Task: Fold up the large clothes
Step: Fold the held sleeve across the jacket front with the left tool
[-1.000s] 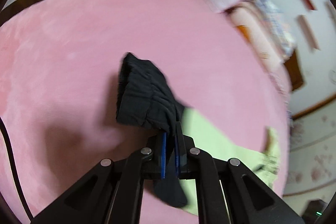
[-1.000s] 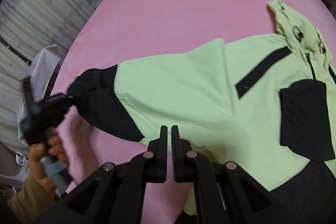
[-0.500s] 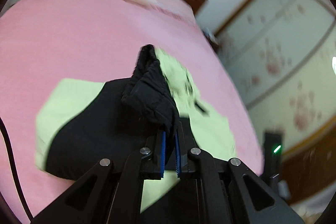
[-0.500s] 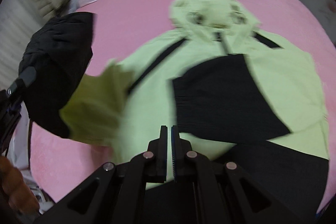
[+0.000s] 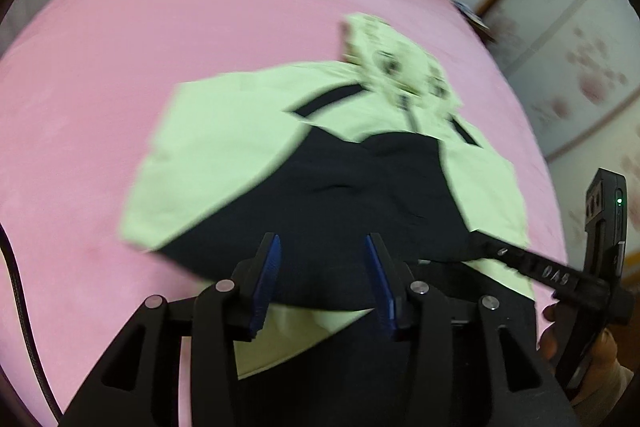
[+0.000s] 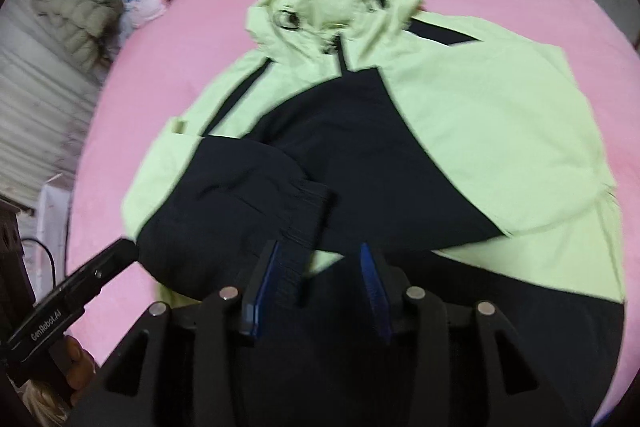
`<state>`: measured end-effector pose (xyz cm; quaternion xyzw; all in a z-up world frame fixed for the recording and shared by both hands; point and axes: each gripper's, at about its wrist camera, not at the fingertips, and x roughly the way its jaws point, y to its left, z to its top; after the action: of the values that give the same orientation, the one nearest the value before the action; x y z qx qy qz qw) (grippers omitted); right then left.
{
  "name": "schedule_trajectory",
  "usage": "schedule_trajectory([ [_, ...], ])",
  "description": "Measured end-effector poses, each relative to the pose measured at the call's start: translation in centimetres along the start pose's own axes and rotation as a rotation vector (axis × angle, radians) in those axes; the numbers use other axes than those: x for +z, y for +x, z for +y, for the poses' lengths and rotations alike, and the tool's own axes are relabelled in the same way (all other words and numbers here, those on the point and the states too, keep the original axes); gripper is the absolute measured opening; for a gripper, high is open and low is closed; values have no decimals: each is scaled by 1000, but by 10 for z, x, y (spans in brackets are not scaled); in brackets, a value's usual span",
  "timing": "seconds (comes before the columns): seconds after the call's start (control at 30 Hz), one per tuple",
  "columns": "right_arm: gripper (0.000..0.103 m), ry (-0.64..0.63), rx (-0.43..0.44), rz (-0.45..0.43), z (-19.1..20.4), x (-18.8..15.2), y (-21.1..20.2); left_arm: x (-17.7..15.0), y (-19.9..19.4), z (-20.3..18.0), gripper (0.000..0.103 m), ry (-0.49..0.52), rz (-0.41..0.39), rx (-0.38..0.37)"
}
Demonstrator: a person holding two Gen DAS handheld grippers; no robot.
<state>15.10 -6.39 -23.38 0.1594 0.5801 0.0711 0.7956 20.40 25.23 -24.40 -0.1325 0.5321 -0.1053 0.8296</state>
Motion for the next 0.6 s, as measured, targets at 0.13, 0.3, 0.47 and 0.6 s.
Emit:
schedule_trajectory([
  [0.13,42,-44,32,21,10,15,24,-22,-13,55,47,-95,1,112],
  [0.3,42,-50,8,64,2,28,71,-35,-10,90,47,-186,14,158],
  [0.47,42,-11,-1,90,-6,26,99,-42,-16,88,47,-189,-21,141],
  [0.6,41,2,30,67,-1,21,100,-44,-18,80,47,-160,-25,131],
])
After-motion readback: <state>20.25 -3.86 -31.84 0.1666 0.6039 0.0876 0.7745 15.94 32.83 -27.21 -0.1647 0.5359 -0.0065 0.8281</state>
